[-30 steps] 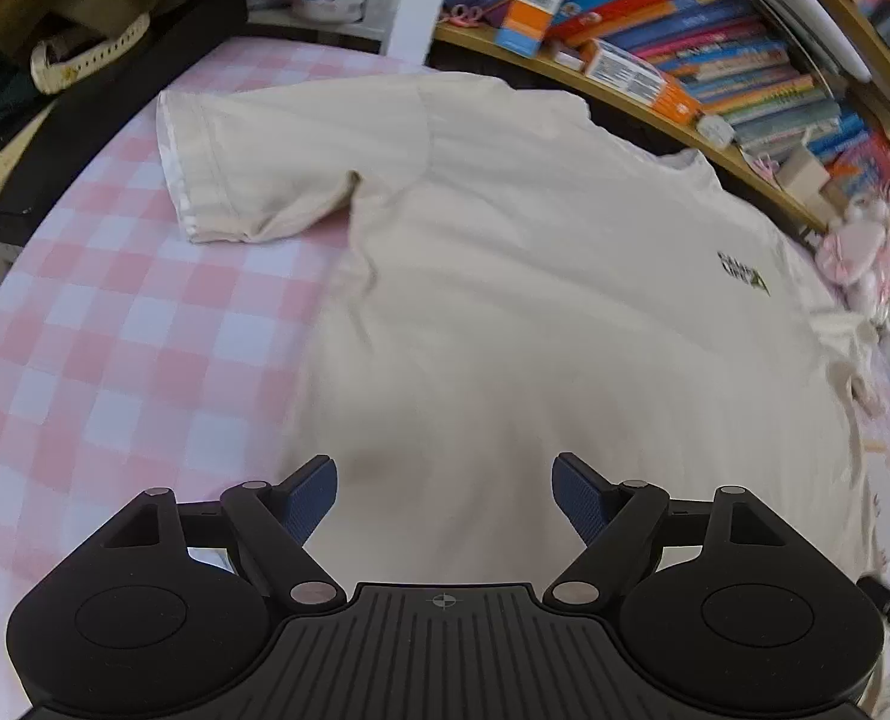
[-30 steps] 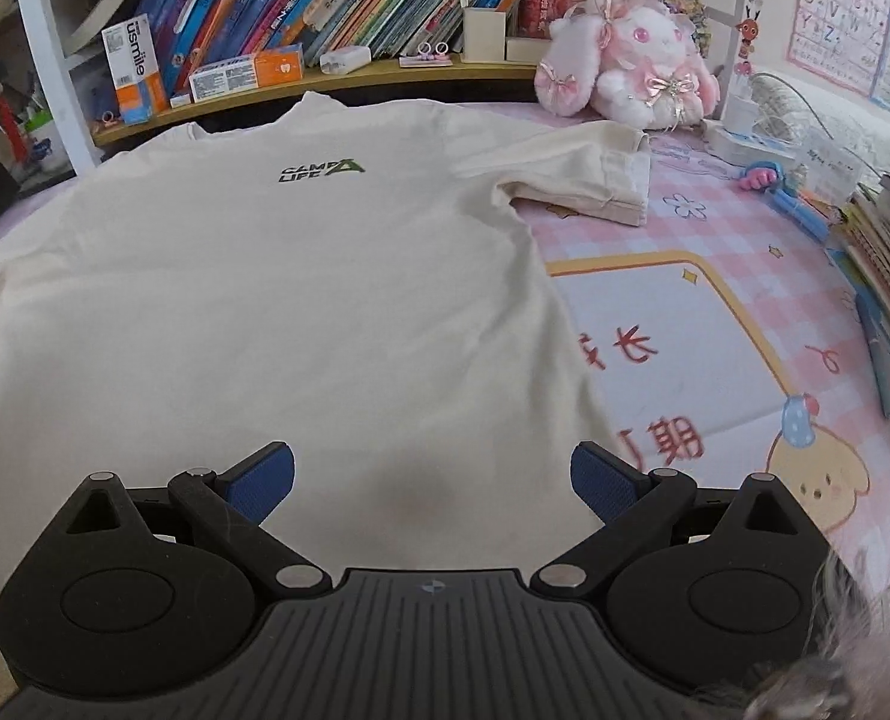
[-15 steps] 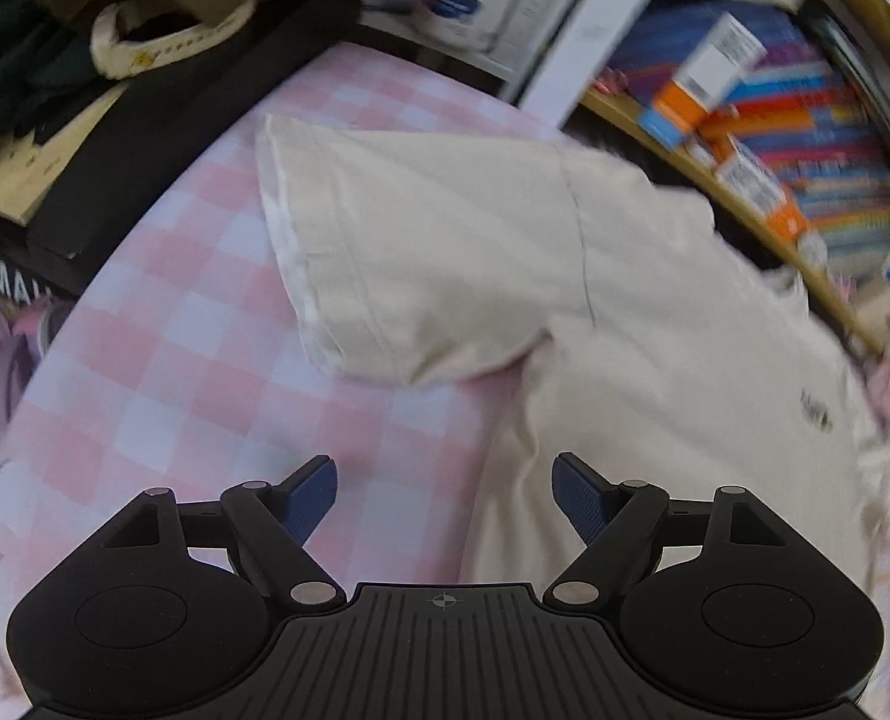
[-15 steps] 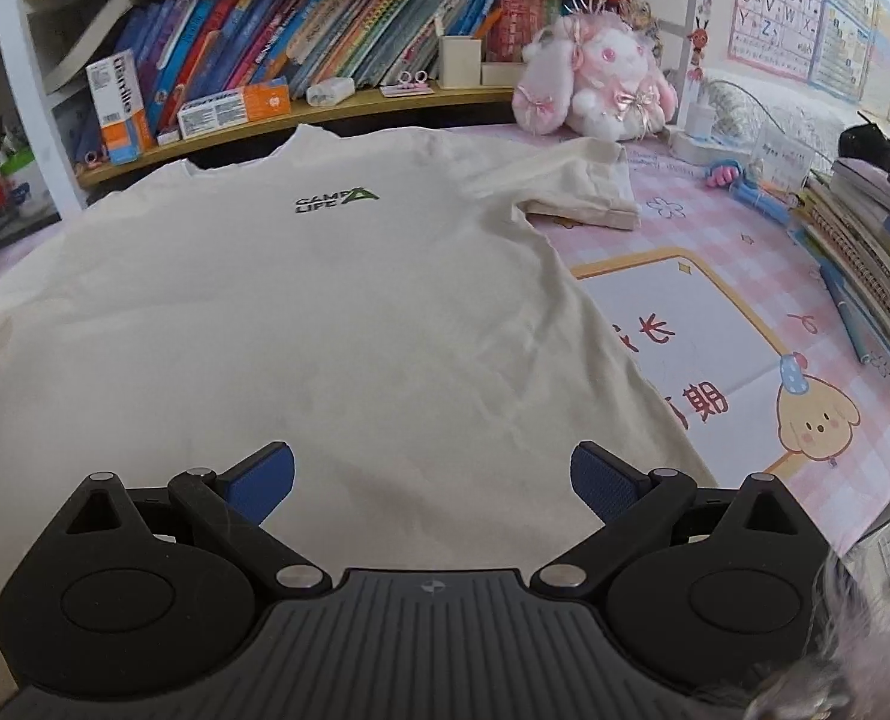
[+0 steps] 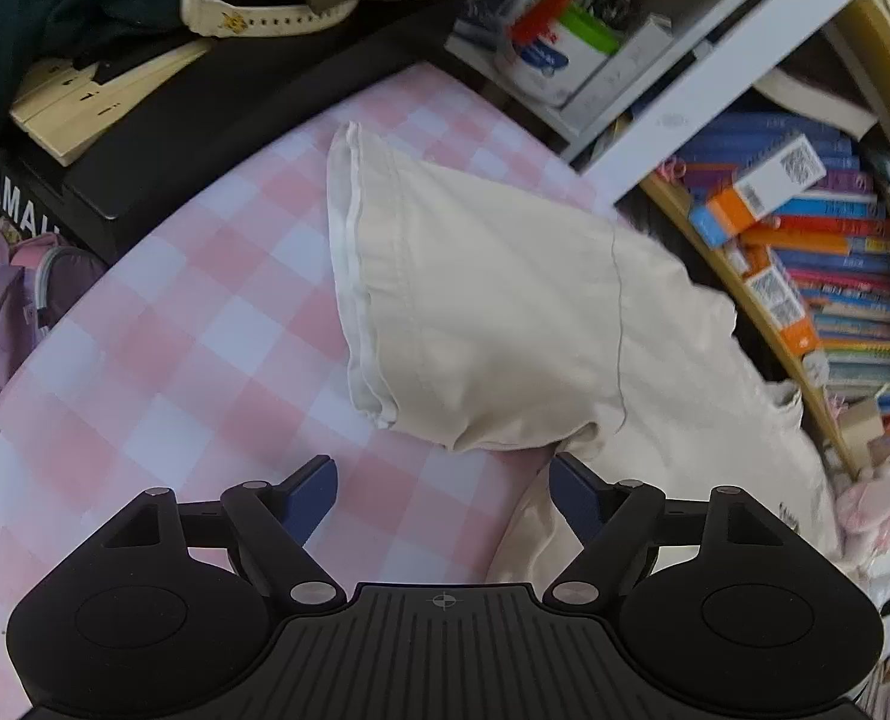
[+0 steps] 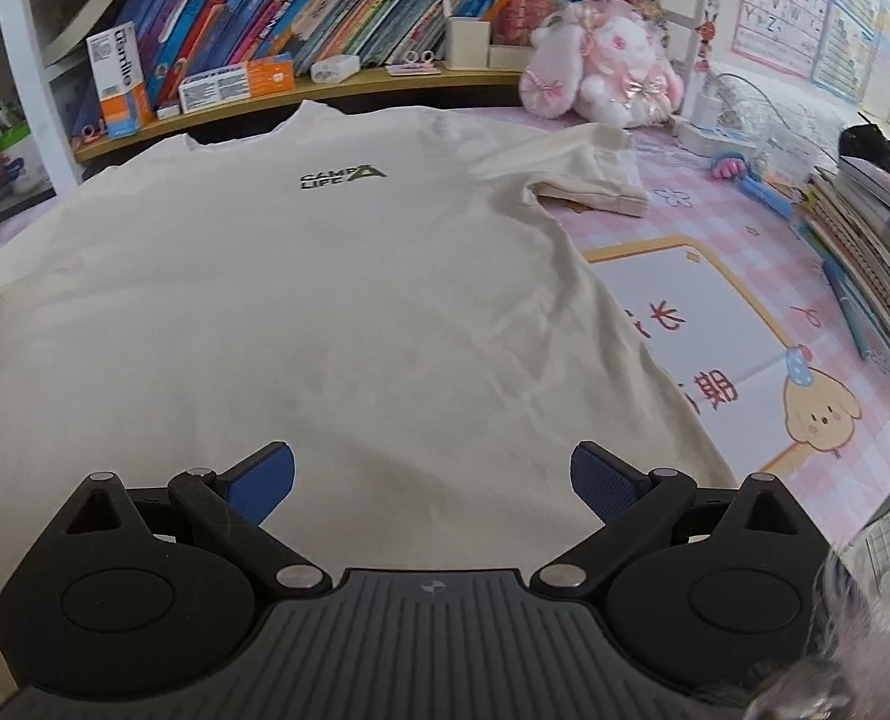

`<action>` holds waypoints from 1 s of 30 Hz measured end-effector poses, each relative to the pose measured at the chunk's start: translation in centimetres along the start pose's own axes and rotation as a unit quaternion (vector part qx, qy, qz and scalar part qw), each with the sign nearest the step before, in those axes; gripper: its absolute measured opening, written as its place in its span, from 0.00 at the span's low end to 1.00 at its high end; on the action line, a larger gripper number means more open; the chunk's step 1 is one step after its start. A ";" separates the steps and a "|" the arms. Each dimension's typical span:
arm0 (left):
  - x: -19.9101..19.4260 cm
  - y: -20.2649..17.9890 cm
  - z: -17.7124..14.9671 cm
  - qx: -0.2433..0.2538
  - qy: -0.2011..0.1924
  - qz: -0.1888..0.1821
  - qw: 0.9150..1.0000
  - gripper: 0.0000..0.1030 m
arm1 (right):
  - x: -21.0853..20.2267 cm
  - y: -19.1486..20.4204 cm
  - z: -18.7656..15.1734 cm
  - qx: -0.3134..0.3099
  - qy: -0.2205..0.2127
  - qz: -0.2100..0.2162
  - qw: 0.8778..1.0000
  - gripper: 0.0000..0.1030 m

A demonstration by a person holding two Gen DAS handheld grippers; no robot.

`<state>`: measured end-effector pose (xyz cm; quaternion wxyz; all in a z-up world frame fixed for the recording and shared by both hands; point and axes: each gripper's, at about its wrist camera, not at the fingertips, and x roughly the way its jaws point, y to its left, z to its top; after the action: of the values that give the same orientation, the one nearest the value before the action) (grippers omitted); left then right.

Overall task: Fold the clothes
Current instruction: 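Grasp the cream shirt sleeve with the left gripper and lift it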

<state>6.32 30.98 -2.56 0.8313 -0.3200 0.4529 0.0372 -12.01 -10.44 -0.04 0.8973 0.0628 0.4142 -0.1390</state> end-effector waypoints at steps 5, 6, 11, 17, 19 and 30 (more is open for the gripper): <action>0.1 0.9 0.2 -0.053 -0.017 -0.023 0.998 0.75 | 0.2 0.3 0.3 -0.008 0.002 0.008 1.000 0.97; 0.2 1.3 0.3 -0.074 -0.022 -0.031 0.996 0.75 | 0.3 0.4 0.4 -0.011 0.004 0.008 1.000 0.97; 0.6 3.8 0.8 -0.191 -0.037 -0.080 0.978 0.75 | 0.5 1.0 0.6 -0.034 0.012 0.011 0.999 0.97; 1.5 4.4 0.1 -0.280 -0.009 -0.114 0.953 0.75 | 0.1 1.5 0.6 -0.054 0.009 0.008 0.998 0.97; 2.0 3.9 -0.3 -0.287 -0.007 -0.125 0.950 0.75 | 0.0 1.5 0.5 -0.051 0.009 0.007 0.999 0.97; 2.4 4.8 0.5 -0.333 -0.034 -0.108 0.936 0.38 | -0.5 1.7 0.0 -0.050 0.012 0.004 0.999 0.97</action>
<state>6.40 34.50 -6.62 0.6911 -0.6240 0.3485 0.1074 -11.77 -8.71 0.38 0.8947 0.0208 0.4313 -0.1138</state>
